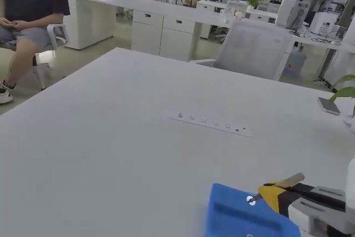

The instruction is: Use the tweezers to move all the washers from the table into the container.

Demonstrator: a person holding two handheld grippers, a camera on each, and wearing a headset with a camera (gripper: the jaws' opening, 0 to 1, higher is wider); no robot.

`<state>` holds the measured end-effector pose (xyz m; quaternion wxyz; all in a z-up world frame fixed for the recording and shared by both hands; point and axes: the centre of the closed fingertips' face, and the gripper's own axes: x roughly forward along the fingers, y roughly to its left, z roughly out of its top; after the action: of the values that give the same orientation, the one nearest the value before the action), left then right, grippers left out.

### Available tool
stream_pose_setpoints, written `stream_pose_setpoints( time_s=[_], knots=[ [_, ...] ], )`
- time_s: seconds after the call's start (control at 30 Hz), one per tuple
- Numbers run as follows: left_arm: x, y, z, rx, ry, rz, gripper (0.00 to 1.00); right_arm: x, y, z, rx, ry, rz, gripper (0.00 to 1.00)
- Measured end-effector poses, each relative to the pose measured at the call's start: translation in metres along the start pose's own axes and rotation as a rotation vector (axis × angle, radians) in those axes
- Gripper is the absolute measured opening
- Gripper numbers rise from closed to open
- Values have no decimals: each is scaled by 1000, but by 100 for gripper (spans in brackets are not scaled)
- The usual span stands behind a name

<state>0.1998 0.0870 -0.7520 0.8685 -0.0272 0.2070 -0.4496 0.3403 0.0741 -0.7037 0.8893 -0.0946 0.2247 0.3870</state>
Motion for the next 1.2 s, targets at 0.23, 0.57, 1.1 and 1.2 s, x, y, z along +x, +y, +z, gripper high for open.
stream_pose_setpoints(
  time_s=[0.23, 0.57, 1.1, 1.2],
  knots=[
    [1, -1, -1, 7, 7, -6, 57, 3, -7, 2, -11, 4, -5, 4],
    [0, 0, -1, -1, 3, 1, 57, 14, -13, -10, -17, 47, 3, 4],
    [1, -1, -3, 4, 16, -2, 56, 27, -18, -48, 10, 122, 20, 4],
    [1, -1, -3, 11, 20, -5, 56, 31, -20, -55, 24, 134, 25, 4]
  ],
)
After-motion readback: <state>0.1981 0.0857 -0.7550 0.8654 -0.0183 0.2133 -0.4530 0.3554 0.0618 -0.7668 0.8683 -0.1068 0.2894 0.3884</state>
